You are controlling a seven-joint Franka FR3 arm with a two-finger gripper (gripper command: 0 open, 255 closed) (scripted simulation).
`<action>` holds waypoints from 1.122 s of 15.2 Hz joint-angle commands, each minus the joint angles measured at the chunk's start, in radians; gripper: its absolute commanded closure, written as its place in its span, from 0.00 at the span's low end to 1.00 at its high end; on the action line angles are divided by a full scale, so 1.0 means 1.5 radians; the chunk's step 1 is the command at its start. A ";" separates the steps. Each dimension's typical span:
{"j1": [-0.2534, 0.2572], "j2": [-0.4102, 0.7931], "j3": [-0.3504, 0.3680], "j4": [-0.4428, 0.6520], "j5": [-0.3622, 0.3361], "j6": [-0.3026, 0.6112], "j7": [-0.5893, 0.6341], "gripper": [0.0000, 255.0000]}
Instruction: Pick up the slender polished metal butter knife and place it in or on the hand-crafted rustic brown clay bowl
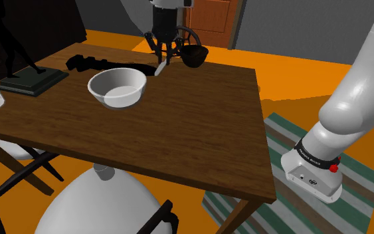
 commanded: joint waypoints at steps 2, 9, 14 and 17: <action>-0.022 0.010 -0.015 0.019 -0.003 -0.013 -0.039 1.00; -0.067 0.056 -0.051 0.084 -0.024 -0.044 -0.123 1.00; -0.087 0.110 -0.077 0.160 -0.049 -0.078 -0.176 1.00; -0.093 0.151 -0.092 0.222 -0.067 -0.104 -0.205 1.00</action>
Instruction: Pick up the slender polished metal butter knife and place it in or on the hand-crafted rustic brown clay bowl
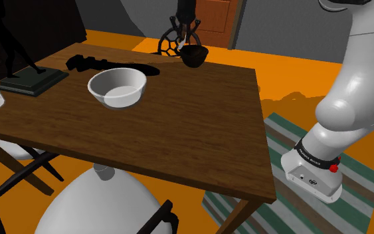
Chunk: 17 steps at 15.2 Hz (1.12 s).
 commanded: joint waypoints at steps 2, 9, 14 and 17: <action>-0.007 0.038 -0.015 0.061 -0.015 -0.027 -0.032 1.00; 0.008 0.150 -0.048 0.240 -0.054 -0.098 -0.090 1.00; -0.008 0.140 -0.046 0.174 -0.051 -0.046 -0.089 1.00; -0.016 0.137 -0.046 0.141 -0.050 -0.017 -0.089 1.00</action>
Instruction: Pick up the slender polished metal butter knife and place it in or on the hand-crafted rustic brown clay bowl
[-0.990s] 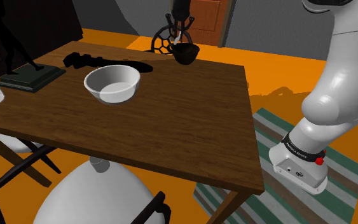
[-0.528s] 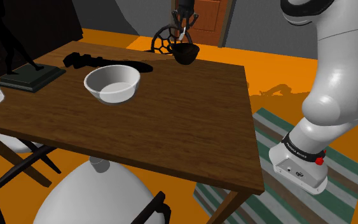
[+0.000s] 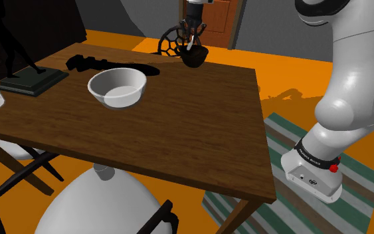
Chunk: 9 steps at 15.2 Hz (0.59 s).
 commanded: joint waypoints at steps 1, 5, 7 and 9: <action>-0.002 0.003 -0.001 -0.014 -0.001 0.017 0.000 1.00; -0.009 0.004 -0.002 -0.055 -0.003 0.056 0.001 1.00; -0.009 0.004 -0.002 -0.055 -0.003 0.056 0.001 1.00; -0.009 0.004 -0.002 -0.055 -0.003 0.056 0.001 1.00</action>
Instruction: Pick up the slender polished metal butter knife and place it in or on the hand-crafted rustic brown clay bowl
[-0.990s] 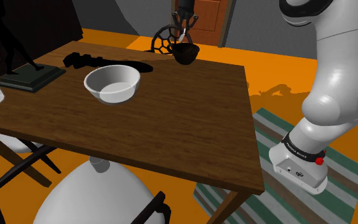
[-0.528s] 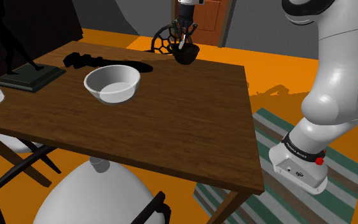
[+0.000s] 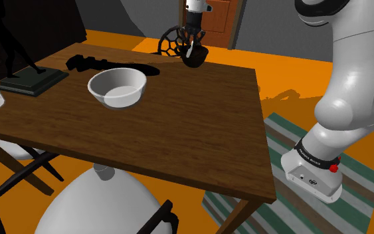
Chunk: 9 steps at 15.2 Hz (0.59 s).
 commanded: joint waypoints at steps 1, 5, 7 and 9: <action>0.000 0.000 0.000 -0.001 0.000 0.001 0.000 1.00; 0.000 0.000 0.000 -0.001 0.000 0.001 0.000 0.00; 0.000 0.000 0.000 -0.001 0.000 0.001 0.000 0.00; 0.000 0.000 0.000 -0.001 0.000 0.001 0.000 0.00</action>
